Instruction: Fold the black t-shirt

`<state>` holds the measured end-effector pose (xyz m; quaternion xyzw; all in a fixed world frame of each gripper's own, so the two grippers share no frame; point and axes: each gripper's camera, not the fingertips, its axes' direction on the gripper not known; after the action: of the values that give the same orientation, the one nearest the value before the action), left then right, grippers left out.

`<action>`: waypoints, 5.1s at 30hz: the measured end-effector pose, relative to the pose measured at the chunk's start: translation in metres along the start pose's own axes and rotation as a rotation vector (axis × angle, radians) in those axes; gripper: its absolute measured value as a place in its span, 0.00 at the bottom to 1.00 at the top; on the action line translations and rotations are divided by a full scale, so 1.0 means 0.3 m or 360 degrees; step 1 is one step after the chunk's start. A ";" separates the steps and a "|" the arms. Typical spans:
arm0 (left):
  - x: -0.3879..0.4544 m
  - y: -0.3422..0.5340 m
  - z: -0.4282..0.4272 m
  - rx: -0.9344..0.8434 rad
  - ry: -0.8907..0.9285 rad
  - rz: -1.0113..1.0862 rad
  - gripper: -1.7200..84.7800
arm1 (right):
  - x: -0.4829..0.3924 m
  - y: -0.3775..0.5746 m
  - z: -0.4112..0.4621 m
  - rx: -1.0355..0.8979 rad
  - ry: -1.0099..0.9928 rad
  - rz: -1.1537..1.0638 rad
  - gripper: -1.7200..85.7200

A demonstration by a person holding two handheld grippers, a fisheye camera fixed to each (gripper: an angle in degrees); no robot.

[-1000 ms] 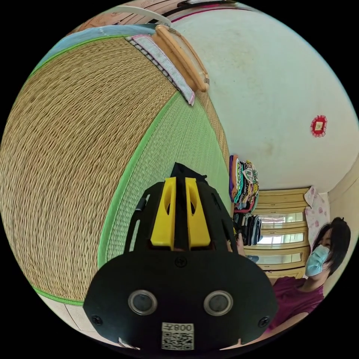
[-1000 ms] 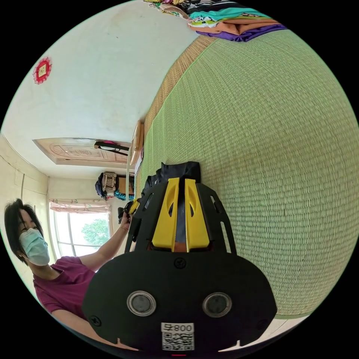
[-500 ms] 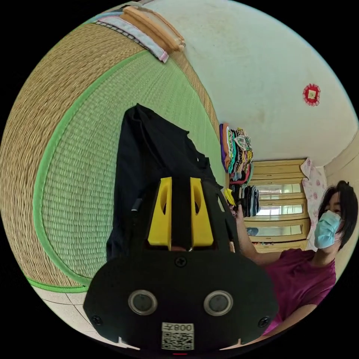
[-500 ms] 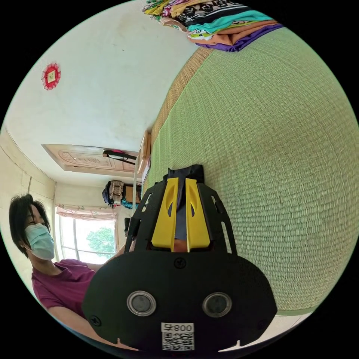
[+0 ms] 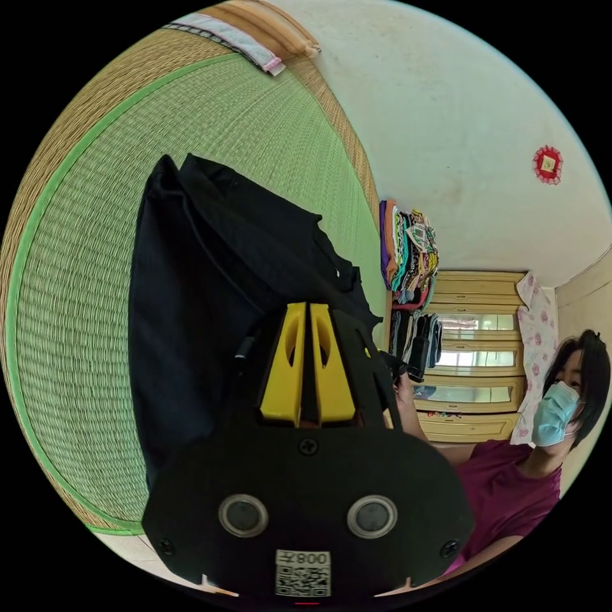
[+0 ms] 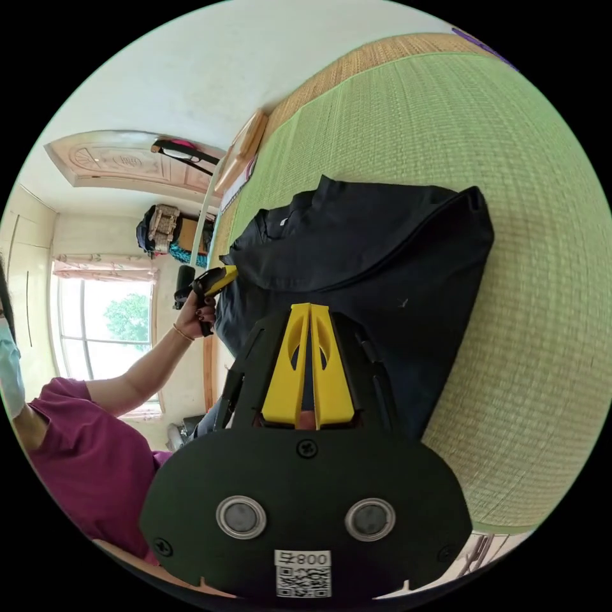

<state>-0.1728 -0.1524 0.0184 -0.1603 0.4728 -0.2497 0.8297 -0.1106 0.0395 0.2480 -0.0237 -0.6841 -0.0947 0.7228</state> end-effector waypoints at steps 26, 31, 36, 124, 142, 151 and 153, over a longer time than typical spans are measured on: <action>0.086 -0.016 0.421 -0.0203 -0.0161 0.0308 0.02 | -0.366 -0.255 0.174 0.0205 0.0316 -0.0225 0.02; 0.104 -0.082 0.414 -0.0073 -0.0274 0.0325 0.02 | -0.419 -0.281 0.129 0.0313 0.0357 -0.0257 0.02; 0.085 -0.094 0.402 0.0049 -0.0258 0.0293 0.02 | -0.465 -0.266 0.111 0.0351 0.0221 -0.0316 0.02; -0.028 0.009 -0.138 0.0206 0.0230 0.0041 0.03 | -0.155 -0.138 -0.064 -0.0061 0.0223 -0.0334 0.02; -0.073 -0.069 -0.241 0.0252 0.0277 -0.0131 0.05 | -0.301 -0.277 -0.068 0.0198 0.0860 -0.0490 0.02; -0.045 -0.023 -0.318 0.0310 0.0283 -0.0120 0.06 | -0.344 -0.174 -0.152 0.0385 0.0866 -0.0457 0.02; -0.026 -0.002 -0.332 0.0298 0.0234 -0.0092 0.06 | -0.343 -0.135 -0.159 0.0401 0.0842 -0.0451 0.02</action>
<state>-0.2625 -0.1514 -0.0257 -0.0769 0.5022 -0.3276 0.7966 -0.0752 0.0028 0.1389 0.1867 -0.4754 -0.1119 0.8524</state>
